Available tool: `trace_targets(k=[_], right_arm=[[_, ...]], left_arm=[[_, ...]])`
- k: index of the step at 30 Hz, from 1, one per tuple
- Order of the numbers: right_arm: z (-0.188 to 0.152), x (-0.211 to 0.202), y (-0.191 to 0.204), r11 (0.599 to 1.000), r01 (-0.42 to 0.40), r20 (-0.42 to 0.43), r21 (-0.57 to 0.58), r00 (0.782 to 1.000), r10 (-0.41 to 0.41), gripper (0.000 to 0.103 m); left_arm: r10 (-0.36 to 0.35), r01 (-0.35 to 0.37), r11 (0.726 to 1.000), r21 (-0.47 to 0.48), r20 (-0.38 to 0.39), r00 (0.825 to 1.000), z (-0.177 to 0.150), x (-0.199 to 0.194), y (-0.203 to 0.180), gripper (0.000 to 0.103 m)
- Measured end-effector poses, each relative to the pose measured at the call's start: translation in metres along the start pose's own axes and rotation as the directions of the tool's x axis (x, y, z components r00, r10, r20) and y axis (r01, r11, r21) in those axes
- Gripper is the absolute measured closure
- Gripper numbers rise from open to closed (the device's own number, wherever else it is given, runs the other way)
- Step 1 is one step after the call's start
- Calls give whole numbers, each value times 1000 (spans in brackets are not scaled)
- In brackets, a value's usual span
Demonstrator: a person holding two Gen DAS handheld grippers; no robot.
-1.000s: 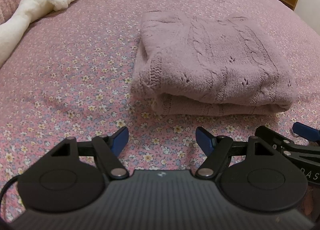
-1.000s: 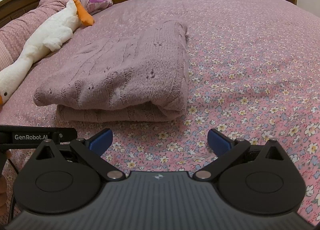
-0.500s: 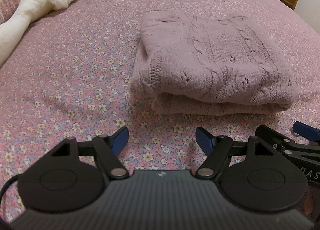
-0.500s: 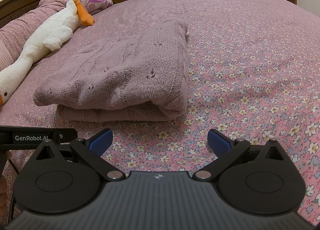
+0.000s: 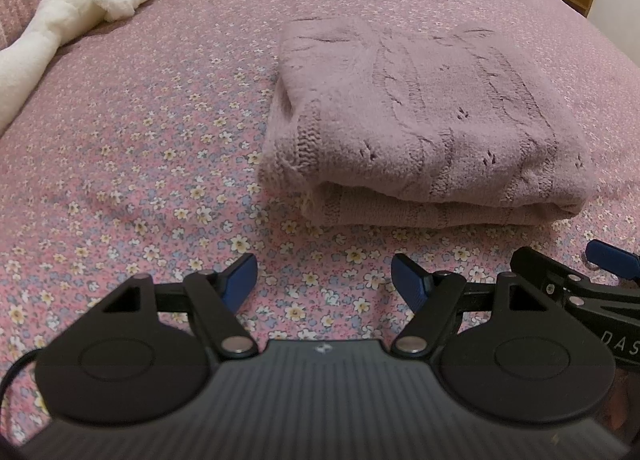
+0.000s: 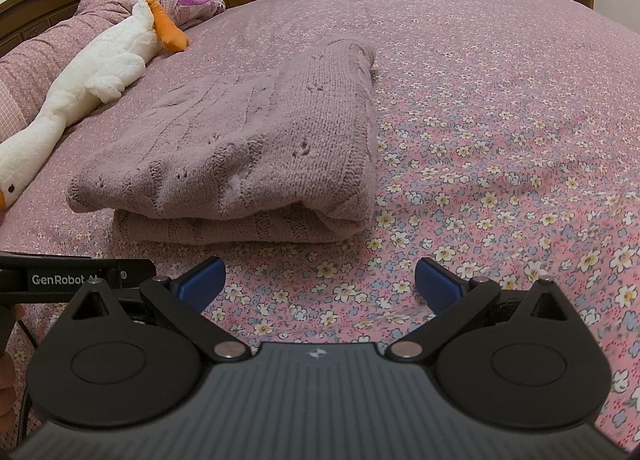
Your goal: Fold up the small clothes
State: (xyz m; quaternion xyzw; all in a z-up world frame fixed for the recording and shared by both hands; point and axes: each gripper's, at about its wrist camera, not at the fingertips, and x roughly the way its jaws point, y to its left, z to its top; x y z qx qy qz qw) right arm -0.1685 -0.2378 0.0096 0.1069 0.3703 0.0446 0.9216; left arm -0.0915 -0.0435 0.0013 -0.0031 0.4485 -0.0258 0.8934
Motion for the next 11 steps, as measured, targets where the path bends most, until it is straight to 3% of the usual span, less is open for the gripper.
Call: trace_targets(k=[11], right_arm=[[-2, -1, 0, 1000, -2, 2, 6, 1000, 2, 0]], left_arm=[[-7, 7, 1000, 5, -15, 1000, 2, 5, 0, 28]])
